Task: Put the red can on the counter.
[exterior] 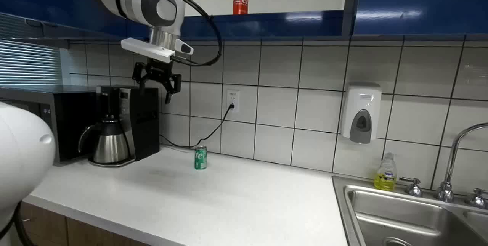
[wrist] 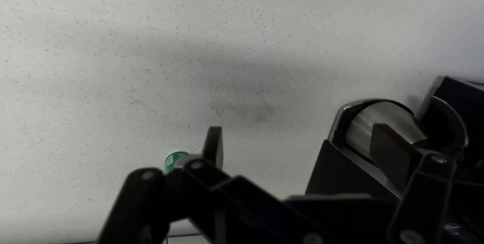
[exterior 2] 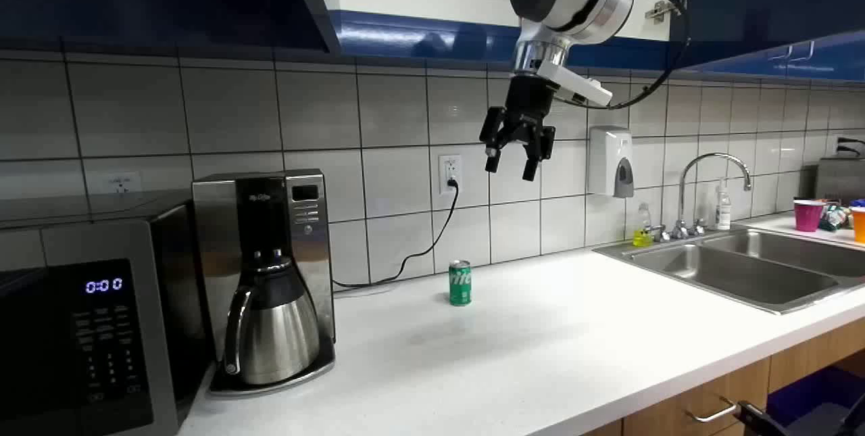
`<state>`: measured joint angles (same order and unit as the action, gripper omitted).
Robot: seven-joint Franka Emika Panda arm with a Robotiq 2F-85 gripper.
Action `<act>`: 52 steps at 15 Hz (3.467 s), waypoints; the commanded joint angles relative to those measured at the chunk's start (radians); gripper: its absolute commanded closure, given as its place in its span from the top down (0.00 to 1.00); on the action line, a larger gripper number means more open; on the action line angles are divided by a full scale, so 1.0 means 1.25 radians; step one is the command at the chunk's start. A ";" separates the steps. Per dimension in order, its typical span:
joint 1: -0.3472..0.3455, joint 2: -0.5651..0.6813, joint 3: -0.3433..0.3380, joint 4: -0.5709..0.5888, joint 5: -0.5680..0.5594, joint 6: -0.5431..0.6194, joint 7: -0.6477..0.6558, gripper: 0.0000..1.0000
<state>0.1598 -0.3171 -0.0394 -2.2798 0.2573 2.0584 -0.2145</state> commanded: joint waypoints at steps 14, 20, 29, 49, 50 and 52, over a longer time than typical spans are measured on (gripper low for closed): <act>-0.022 0.003 0.024 0.067 -0.012 -0.003 0.024 1.00; -0.034 -0.004 0.039 0.133 -0.066 -0.024 0.072 1.00; -0.074 -0.051 0.036 0.198 -0.135 -0.078 0.160 1.00; -0.148 -0.097 0.027 0.355 -0.176 -0.085 0.264 1.00; -0.155 -0.091 0.025 0.366 -0.180 -0.088 0.270 1.00; -0.167 -0.077 0.021 0.389 -0.185 -0.096 0.279 1.00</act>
<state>-0.0191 -0.4498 -0.0168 -1.8615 0.0527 1.9796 0.0918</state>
